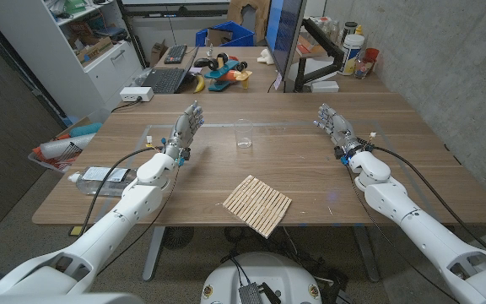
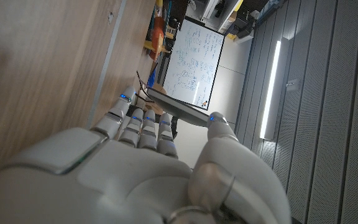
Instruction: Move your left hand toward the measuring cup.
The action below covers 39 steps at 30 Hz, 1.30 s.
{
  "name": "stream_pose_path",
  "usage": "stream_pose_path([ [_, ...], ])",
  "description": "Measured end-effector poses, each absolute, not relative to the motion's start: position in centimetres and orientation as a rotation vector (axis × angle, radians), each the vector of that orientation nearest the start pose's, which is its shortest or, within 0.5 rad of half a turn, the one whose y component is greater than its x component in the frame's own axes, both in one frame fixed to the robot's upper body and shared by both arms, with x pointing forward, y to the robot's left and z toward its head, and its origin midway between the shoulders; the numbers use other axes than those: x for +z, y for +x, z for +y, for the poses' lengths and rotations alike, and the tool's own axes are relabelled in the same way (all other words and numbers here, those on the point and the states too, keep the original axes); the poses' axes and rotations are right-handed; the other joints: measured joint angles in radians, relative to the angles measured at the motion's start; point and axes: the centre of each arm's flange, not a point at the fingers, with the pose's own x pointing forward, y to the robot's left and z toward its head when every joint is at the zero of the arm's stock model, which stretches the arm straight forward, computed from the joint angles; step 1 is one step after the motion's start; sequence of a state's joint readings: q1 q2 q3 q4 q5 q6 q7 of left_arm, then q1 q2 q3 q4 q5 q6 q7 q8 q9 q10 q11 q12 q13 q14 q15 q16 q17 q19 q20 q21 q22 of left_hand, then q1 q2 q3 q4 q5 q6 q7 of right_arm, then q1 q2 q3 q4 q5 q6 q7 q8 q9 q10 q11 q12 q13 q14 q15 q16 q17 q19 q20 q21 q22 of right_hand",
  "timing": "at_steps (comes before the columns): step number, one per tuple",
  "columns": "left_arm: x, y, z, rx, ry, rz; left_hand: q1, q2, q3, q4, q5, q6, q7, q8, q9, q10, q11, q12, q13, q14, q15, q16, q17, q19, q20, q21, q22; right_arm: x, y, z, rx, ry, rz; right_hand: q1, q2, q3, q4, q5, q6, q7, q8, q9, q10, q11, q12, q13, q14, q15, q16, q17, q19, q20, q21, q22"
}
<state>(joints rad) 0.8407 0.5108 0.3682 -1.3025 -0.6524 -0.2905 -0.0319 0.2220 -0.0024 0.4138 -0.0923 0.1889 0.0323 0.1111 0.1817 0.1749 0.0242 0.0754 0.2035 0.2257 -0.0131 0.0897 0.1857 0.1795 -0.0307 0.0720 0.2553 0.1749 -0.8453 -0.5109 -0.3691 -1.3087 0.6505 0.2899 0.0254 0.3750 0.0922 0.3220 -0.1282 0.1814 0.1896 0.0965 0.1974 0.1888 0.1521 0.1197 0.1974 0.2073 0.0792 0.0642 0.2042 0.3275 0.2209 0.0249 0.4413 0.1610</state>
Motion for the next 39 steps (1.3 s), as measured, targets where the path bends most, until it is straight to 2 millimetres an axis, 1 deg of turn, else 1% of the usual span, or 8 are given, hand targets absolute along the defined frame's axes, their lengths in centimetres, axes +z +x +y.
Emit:
stream_pose_path([
  [5, -2.7, 65.2, 29.1, -0.209, -0.044, -0.596, 0.0, 0.0, 0.0, 0.0, 0.0, 0.0, 0.0, 0.0, 0.0, 0.0, 0.0, 0.0, 0.0, 0.0, 0.0, 0.0, 0.0, 0.0, 0.0, 0.0, 0.0, -2.7, 65.0, -28.9, 0.205, 0.045, -0.597, 0.005, 0.005, 0.0, 0.0, 0.0, 0.0, 0.0, 0.0, 0.0, 0.0, 0.0, 0.0, 0.0, 0.0, 0.0, 0.0, 0.0, 0.0, 0.0, 0.0, 0.0],
  [10, -2.7, 65.1, 29.1, -0.209, -0.044, -0.597, 0.001, 0.001, 0.0, 0.0, 0.0, 0.0, 0.0, 0.0, 0.0, 0.0, 0.0, 0.0, -0.003, 0.0, 0.0, 0.0, 0.0, 0.0, 0.0, 0.0, 0.0, -2.7, 64.9, -28.9, 0.204, 0.046, -0.598, 0.005, 0.005, 0.0, 0.0, 0.0, 0.0, 0.0, 0.0, 0.0, 0.0, 0.0, 0.0, 0.0, 0.0, 0.0, 0.0, 0.0, 0.0, 0.0, 0.0, 0.0],
  [13, -2.7, 65.1, 29.1, -0.21, -0.043, -0.597, 0.004, 0.004, 0.0, 0.0, 0.0, 0.0, 0.0, 0.0, 0.0, 0.0, 0.0, 0.0, -0.003, 0.0, 0.0, 0.0, 0.0, 0.0, 0.0, 0.0, 0.0, -2.7, 64.9, -28.9, 0.204, 0.046, -0.598, 0.005, 0.005, 0.0, 0.0, 0.0, 0.0, 0.0, 0.0, 0.0, 0.006, -0.005, 0.0, -0.002, 0.0, 0.0, 0.0, -0.003, 0.0, 0.0, 0.0, 0.0],
  [24, -2.3, 64.8, 29.1, -0.212, -0.034, -0.604, 0.004, 0.004, 0.0, 0.0, 0.0, 0.0, 0.0, 0.0, 0.0, 0.0, 0.0, 0.0, -0.003, 0.0, 0.0, 0.0, 0.0, 0.0, 0.0, 0.0, 0.0, -2.7, 64.8, -28.9, 0.202, 0.046, -0.599, 0.005, 0.005, 0.0, 0.0, 0.0, 0.0, 0.0, 0.0, 0.0, 0.005, -0.005, 0.0, -0.003, 0.0, 0.0, 0.0, -0.003, 0.0, 0.0, -0.006, 0.0],
  [27, -2.2, 64.8, 29.1, -0.212, -0.031, -0.604, 0.004, 0.004, 0.0, 0.0, 0.0, 0.0, 0.0, 0.0, 0.0, 0.0, 0.0, 0.0, -0.003, 0.0, 0.0, 0.0, 0.0, 0.0, 0.0, -0.002, 0.0, -2.8, 64.8, -29.0, 0.202, 0.046, -0.599, 0.005, 0.005, 0.0, 0.0, 0.0, 0.0, 0.0, 0.0, 0.0, 0.005, -0.005, 0.0, -0.003, 0.0, 0.0, 0.0, -0.006, 0.005, 0.006, -0.006, 0.0],
  [32, -2.0, 64.8, 28.9, -0.212, -0.019, -0.603, 0.004, 0.004, 0.0, 0.0, 0.0, 0.0, 0.0, 0.0, 0.0, 0.0, 0.0, 0.004, -0.003, 0.0, 0.0, 0.0, 0.0, 0.0, 0.0, -0.004, 0.0, -2.9, 64.8, -29.0, 0.201, 0.047, -0.599, 0.005, 0.005, 0.0, 0.0, 0.0, 0.0, 0.0, 0.0, 0.0, 0.005, -0.005, 0.0, -0.003, 0.0, 0.0, 0.0, -0.008, 0.011, 0.0, -0.006, 0.0],
  [39, -1.6, 64.8, 28.7, -0.213, -0.003, -0.604, 0.004, 0.004, 0.0, 0.0, 0.0, 0.0, 0.0, 0.0, 0.0, 0.0, 0.0, 0.004, -0.008, 0.0, 0.0, 0.0, 0.0, 0.0, 0.0, -0.008, 0.0, -3.1, 64.8, -29.2, 0.198, 0.054, -0.598, 0.005, 0.005, 0.0, 0.0, 0.0, 0.0, 0.0, 0.0, 0.0, 0.005, -0.005, 0.0, -0.003, 0.003, -0.004, 0.0, -0.007, 0.011, 0.0, -0.012, 0.0],
])
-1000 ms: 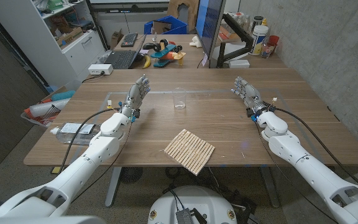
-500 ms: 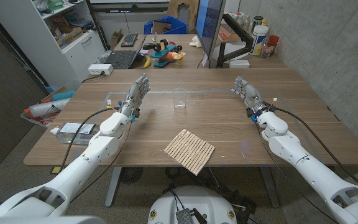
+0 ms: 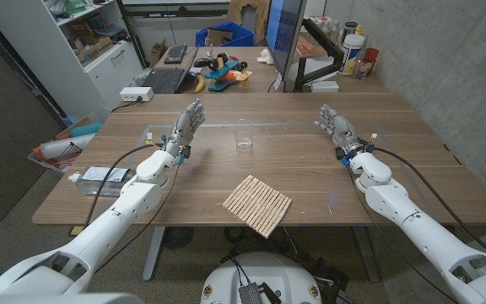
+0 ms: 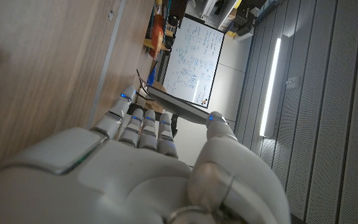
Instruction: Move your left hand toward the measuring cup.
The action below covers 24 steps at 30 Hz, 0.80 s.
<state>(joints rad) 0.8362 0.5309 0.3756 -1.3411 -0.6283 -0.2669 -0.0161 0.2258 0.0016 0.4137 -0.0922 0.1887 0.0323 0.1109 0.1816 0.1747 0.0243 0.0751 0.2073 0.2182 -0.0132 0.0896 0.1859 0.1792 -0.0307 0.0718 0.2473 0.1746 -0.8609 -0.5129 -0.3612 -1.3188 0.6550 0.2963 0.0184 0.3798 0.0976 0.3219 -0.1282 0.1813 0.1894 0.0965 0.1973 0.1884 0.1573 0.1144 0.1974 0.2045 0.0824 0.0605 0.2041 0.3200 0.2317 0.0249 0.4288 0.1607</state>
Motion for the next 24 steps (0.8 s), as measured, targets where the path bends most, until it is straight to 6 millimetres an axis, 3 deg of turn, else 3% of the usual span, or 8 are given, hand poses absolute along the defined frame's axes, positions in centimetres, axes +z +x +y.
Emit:
stream_pose_path([
  [24, -0.3, 64.5, 28.0, -0.192, 0.071, -0.621, 0.009, 0.009, 0.006, -0.006, 0.0, 0.0, 0.0, 0.0, 0.0, 0.0, 0.0, 0.0, -0.005, 0.0, 0.0, 0.0, 0.0, -0.006, 0.005, -0.004, 0.0, -3.4, 65.1, -29.5, 0.197, 0.067, -0.602, 0.0, 0.0, 0.0, 0.0, 0.0, 0.006, -0.006, 0.0, 0.0, 0.004, 0.004, 0.0, -0.005, 0.005, -0.005, 0.0, -0.009, 0.005, -0.005, -0.011, 0.0],
])
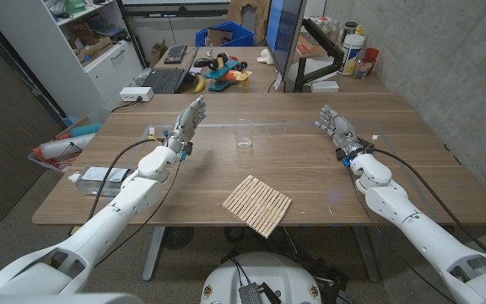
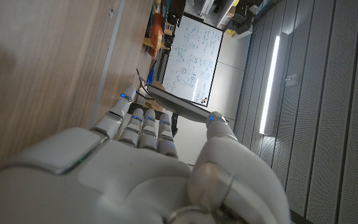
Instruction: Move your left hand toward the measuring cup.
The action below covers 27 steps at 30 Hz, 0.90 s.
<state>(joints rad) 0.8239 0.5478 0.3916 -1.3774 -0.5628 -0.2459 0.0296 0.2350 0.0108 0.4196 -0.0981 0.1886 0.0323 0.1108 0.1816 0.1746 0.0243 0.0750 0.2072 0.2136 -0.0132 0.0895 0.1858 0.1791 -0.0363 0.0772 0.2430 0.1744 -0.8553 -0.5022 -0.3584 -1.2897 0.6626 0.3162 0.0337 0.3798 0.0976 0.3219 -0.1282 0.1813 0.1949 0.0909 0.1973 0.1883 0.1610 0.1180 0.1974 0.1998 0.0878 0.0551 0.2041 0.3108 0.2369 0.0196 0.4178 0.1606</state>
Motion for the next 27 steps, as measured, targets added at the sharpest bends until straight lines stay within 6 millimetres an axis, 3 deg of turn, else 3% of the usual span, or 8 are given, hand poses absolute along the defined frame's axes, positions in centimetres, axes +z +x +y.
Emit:
stream_pose_path([
  [27, 1.5, 64.0, 26.9, -0.175, 0.167, -0.65, 0.017, 0.009, 0.003, -0.01, 0.0, 0.007, -0.007, 0.004, 0.0, -0.007, 0.0, 0.0, -0.005, -0.006, -0.006, 0.0, 0.0, -0.016, 0.005, -0.021, 0.0, -3.2, 65.2, -29.6, 0.196, 0.068, -0.61, 0.0, 0.0, 0.0, 0.0, 0.0, 0.0, 0.0, 0.0, 0.0, 0.005, -0.005, 0.0, 0.0, 0.0, 0.0, 0.0, -0.009, 0.0, 0.0, -0.012, 0.0],
])
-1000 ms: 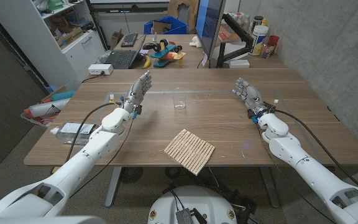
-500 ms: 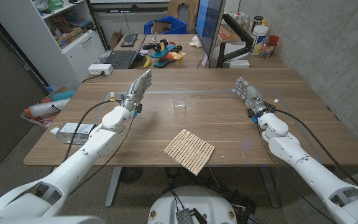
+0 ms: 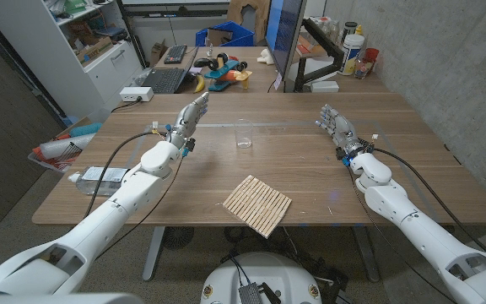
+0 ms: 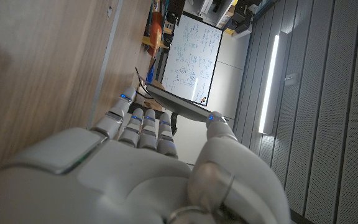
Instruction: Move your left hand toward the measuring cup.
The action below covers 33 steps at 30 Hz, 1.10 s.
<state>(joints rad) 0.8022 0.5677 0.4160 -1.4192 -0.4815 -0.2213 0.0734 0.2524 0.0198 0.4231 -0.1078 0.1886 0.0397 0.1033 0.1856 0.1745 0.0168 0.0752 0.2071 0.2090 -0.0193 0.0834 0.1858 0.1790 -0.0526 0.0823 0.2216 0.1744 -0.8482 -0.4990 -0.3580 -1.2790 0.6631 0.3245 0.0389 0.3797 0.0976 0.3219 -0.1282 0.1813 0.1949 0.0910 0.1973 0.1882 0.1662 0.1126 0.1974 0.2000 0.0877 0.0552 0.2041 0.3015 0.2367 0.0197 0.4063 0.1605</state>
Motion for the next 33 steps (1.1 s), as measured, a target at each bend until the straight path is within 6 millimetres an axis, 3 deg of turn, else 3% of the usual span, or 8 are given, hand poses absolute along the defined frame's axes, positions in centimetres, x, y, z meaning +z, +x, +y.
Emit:
stream_pose_path([
  [33, 3.4, 63.5, 25.1, -0.149, 0.289, -0.697, 0.018, 0.008, 0.003, -0.011, 0.0, 0.016, -0.009, 0.0, 0.0, 0.0, 0.0, 0.0, 0.0, 0.0, 0.0, 0.0, 0.0, 0.0, 0.0, -0.004, 0.0, -2.9, 65.4, -30.5, 0.188, 0.074, -0.618, 0.0, 0.0, -0.009, 0.0, 0.0, 0.005, -0.005, 0.0, 0.0, 0.0, 0.0, 0.0, 0.0, 0.0, 0.0, 0.0, -0.005, 0.0, 0.0, -0.015, 0.005],
])
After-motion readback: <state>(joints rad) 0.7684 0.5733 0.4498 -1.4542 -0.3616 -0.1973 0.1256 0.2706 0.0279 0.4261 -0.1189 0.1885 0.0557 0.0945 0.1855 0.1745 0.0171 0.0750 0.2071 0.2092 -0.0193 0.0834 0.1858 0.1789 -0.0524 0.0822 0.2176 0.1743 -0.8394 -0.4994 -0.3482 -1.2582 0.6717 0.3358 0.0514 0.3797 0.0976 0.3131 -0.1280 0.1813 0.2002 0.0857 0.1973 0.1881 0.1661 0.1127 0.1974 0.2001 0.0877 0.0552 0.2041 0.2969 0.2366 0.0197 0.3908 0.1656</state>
